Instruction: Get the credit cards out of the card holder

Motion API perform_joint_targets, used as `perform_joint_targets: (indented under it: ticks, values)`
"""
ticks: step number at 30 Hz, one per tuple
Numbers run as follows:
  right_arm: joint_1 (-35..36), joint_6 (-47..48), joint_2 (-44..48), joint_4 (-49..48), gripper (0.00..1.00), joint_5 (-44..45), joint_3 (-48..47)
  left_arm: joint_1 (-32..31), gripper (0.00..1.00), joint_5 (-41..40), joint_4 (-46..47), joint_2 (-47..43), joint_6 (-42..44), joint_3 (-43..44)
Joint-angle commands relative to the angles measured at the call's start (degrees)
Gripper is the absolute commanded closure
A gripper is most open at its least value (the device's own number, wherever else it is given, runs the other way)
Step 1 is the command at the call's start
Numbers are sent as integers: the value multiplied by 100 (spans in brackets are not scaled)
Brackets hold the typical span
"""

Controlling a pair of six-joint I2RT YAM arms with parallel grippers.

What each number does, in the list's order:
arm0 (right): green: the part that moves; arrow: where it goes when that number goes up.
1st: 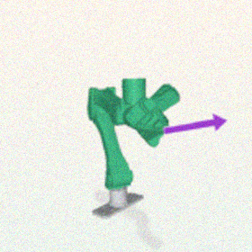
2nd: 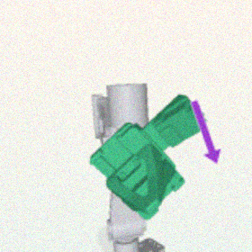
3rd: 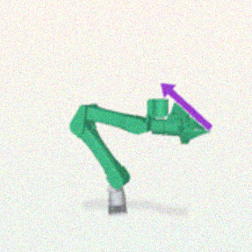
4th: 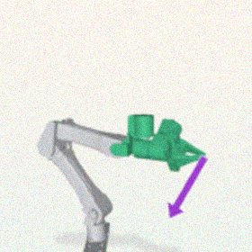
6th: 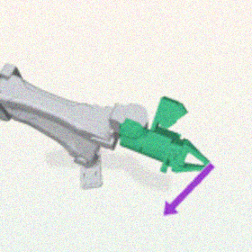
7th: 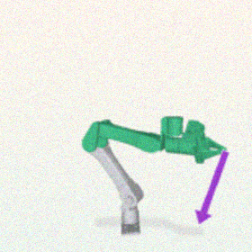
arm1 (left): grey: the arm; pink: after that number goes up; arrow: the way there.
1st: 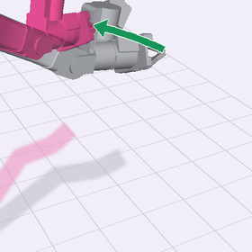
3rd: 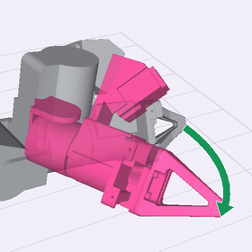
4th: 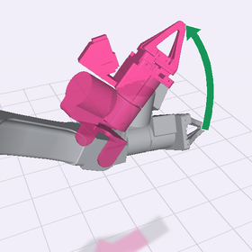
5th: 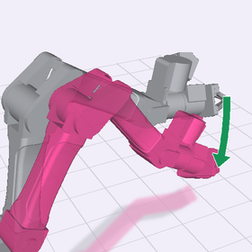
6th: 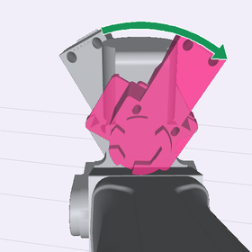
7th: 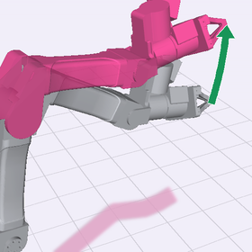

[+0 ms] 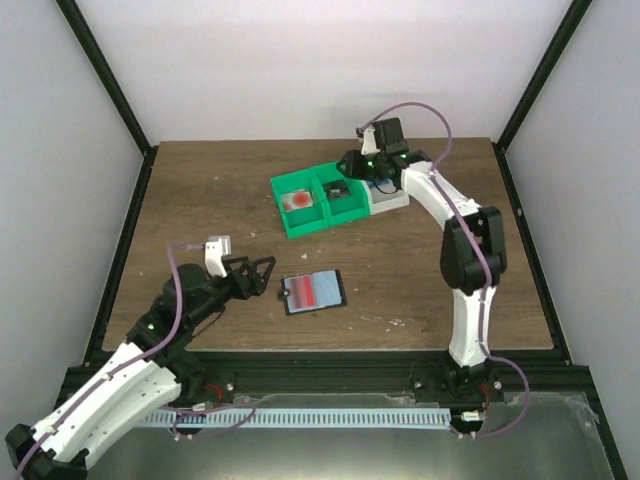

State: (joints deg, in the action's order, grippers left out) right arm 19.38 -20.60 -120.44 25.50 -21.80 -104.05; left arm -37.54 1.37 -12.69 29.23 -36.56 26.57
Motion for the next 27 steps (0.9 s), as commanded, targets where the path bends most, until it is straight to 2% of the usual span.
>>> perform_joint_targets:
  ticks: [1, 4, 7, 10, 16, 21, 27]
  values:
    - [238, -266, 1094, -280, 61, -147, 1013, -8, 4, 120, -72, 283, -212, 185]
    - [486, -535, 1915, -661, 61, -46, 2166, -10, 6, 425, 44, 615, -414, 100]
    - [851, -757, 2727, -948, 61, 143, 3152, -12, 13, 922, 494, 1065, -650, -129]
    - [1240, -921, 3262, -989, 61, 306, 3795, -9, 21, 1469, 1101, 1512, -876, -349]
    - [1888, -1465, 4111, -1385, 64, 511, 5026, -9, 25, 2226, 2406, 2484, -1447, -722]
    - [2269, -1773, 4291, -1744, 71, 719, 5737, -8, 26, 2153, 3395, 2949, -1816, -1069]
    - [2711, -1889, 3706, -2121, 78, 696, 5975, -10, 24, 2071, 4292, 3293, -2001, -1384]
